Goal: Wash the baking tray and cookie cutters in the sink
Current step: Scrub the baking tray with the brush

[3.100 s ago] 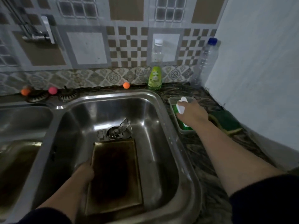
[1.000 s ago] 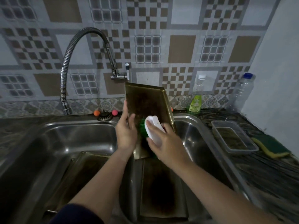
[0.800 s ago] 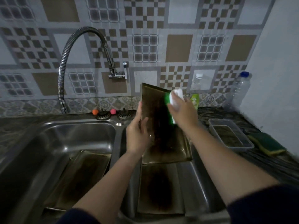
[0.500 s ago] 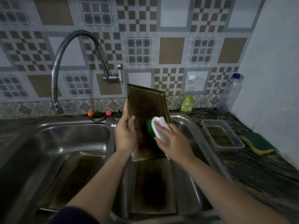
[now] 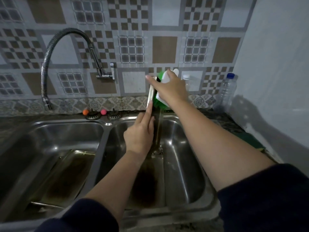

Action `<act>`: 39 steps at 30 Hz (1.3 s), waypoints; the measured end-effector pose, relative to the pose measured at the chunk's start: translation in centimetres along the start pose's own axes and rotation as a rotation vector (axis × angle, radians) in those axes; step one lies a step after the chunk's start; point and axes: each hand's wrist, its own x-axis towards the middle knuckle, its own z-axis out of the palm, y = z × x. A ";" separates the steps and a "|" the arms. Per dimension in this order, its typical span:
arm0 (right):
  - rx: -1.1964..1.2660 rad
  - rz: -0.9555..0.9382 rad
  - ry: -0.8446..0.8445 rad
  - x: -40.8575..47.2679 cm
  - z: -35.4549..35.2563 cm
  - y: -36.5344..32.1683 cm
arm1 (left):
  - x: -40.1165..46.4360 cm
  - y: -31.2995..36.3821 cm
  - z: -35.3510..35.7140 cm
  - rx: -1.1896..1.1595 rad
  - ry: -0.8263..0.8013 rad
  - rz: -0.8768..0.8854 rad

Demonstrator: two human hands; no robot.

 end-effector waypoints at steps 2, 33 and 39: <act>-0.032 0.033 -0.014 -0.5 -0.3 0.2 | -0.7 0.9 -0.3 0.101 -0.084 -0.026; -0.412 -0.226 0.149 -3.4 4.6 5.8 | 0.6 -9.7 -2.3 -0.890 -0.071 -0.563; -0.250 -0.435 -0.014 -12.1 9.8 5.3 | 2.5 -9.3 -2.4 -0.849 -0.041 -0.480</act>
